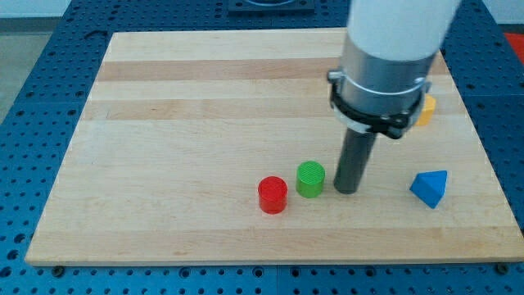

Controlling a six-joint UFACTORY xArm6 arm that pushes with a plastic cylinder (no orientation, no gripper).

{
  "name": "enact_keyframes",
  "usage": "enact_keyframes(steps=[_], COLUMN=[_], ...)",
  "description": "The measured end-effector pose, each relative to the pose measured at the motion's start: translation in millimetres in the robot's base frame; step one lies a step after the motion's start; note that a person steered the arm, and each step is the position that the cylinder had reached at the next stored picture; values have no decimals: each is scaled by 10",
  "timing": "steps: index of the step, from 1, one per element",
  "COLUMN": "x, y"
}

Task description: Move the green star towards top of green circle

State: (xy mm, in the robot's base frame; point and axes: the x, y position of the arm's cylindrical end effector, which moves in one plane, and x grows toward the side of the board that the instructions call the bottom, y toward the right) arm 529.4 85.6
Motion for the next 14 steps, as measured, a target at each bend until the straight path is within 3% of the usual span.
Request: enact_keyframes(steps=[2,4,6,7,8,10,12,14], x=[-49,-113,-777,-902,-1343,-2103,-2154,-1813], y=[-454,-300,1303,2216,2599,2246,1264,170])
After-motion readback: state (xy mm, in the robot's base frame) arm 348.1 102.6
